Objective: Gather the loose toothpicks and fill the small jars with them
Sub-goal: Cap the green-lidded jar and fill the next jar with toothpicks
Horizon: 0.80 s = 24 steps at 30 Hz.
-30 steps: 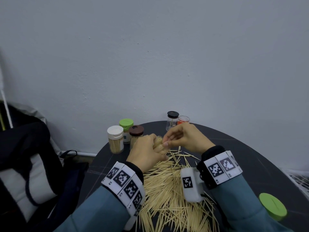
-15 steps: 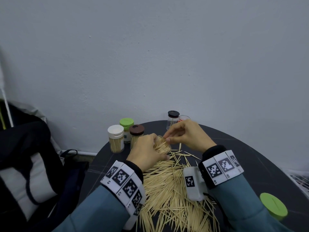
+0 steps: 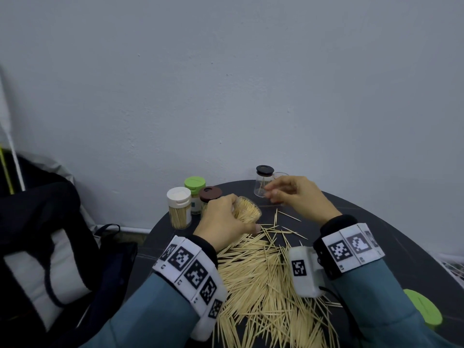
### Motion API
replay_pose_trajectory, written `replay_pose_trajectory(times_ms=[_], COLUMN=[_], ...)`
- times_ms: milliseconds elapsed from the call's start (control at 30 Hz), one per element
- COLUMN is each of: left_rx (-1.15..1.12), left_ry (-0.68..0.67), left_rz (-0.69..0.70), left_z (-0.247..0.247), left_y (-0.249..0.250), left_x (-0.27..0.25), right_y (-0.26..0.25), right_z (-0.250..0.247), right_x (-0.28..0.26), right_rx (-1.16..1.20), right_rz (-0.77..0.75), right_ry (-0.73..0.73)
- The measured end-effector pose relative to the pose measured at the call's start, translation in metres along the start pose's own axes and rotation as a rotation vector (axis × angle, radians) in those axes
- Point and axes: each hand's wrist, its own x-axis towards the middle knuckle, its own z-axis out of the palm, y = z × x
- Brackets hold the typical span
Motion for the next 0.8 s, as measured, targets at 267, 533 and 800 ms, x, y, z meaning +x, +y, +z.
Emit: replay_pose_trajectory(times_ms=[267,533,800], left_rx=[-0.056,-0.083,-0.058], left_ry=[0.037,0.041,0.057], left_rz=[-0.031,-0.015,-0.041], left_z=[-0.017,-0.025,-0.029], left_y=[-0.001,0.0,-0.002], left_x=[0.009,0.009,0.005], right_y=[0.03,0.029,0.006], right_z=[0.008,0.02,0.052], right_x=[0.033,0.035,0.03], right_rx=[-0.79,-0.913,-0.867], right_rz=[0.419,0.417,0.258], right_ry=[-0.412,-0.534,-0.619])
